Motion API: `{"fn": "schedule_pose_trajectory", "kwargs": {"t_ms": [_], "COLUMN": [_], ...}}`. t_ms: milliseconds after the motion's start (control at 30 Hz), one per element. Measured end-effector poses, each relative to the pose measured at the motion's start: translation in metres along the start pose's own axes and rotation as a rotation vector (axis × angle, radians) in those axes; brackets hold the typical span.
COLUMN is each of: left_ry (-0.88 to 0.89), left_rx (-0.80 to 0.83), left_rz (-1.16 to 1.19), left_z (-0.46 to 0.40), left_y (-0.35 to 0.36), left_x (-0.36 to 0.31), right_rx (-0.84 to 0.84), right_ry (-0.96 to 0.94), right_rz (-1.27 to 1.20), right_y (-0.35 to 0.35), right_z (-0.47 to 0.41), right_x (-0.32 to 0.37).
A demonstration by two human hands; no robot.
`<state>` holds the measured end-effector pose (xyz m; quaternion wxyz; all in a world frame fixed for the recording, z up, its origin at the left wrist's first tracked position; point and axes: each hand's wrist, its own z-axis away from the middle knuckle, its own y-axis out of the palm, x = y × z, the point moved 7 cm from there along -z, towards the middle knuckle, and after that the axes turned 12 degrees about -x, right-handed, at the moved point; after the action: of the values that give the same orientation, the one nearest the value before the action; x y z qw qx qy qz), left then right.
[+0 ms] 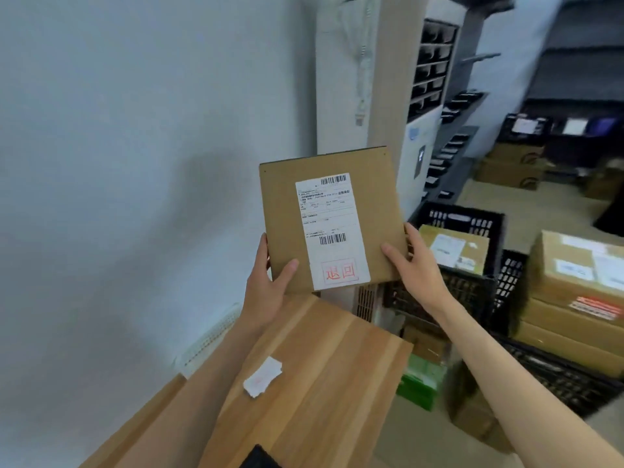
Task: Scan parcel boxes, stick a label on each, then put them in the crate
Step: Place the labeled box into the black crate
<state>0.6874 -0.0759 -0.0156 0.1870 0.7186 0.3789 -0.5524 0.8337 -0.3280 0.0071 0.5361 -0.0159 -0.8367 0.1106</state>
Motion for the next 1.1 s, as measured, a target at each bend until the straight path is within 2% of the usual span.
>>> {"fn": "schedule_pose_trajectory", "kwargs": {"t_ms": [300, 500, 767, 1100], "left_ry": [0.077, 0.069, 0.031, -0.130], "left_rx": [0.315, 0.453, 0.490, 0.519], "left_rz": [0.141, 0.162, 0.087, -0.046], "left_z": [-0.013, -0.013, -0.044, -0.133], "left_y": [0.226, 0.334, 0.400, 0.477], "left_x": [-0.049, -0.055, -0.043, 0.043], "right_rx": [-0.299, -0.384, -0.391, -0.290], "right_ry": [0.067, 0.150, 0.243, 0.381], "right_rz": [0.087, 0.093, 0.081, 0.170], "right_y": [-0.185, -0.260, -0.278, -0.239], "right_z": [-0.048, -0.070, -0.113, -0.209], "right_x": [-0.062, -0.104, -0.155, -0.241]}}
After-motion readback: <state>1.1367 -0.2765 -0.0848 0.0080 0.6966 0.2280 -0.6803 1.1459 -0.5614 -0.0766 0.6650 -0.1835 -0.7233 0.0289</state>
